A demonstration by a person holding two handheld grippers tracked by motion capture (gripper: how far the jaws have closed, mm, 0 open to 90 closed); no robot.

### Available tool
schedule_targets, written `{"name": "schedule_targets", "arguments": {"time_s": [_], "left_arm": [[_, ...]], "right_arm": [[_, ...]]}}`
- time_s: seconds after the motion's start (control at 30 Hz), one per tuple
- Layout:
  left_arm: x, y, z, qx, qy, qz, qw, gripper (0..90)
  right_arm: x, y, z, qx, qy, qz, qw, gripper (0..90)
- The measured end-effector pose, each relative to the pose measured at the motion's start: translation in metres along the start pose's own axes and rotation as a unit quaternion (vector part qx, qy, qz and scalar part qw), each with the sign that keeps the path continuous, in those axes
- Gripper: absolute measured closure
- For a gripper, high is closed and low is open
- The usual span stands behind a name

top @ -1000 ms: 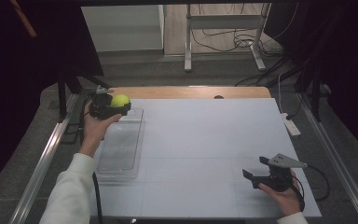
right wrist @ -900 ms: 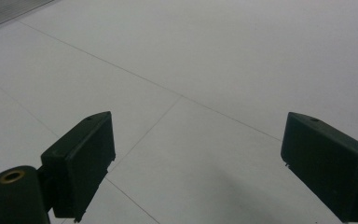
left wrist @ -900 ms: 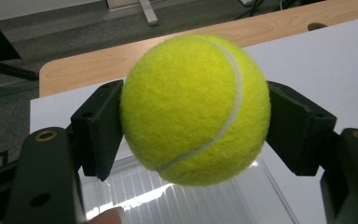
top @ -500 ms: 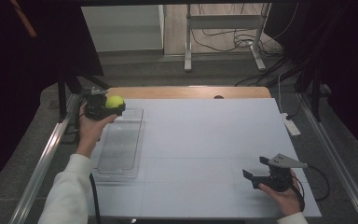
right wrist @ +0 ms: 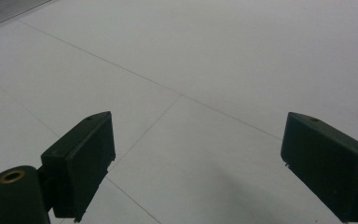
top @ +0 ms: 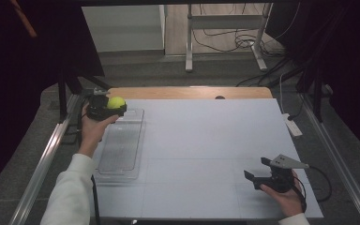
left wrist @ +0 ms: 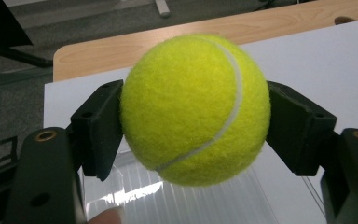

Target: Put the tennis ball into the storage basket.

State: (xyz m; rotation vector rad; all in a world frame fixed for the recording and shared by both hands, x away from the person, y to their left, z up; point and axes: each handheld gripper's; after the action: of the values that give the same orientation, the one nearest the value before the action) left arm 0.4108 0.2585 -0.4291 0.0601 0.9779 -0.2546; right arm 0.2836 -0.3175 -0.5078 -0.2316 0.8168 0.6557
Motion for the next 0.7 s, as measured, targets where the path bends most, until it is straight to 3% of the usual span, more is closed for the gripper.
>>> {"name": "schedule_targets", "arguments": {"time_s": [0.7], "left_arm": [[0.019,0.005,-0.003,0.0,0.044,0.002,0.999,26.7]], "right_arm": [[0.0,0.0,0.0,0.0,-0.001,0.002,1.0,9.7]]}}
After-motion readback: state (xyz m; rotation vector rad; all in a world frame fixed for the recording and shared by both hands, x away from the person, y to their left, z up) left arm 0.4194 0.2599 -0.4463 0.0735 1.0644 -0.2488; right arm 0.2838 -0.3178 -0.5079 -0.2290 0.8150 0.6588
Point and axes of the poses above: each handheld gripper's, and its own axes: x roughly forward along the jaws, z roughly out of its top, y roughly to its left, and after that the axes turned 15 degrees about y, right-handed
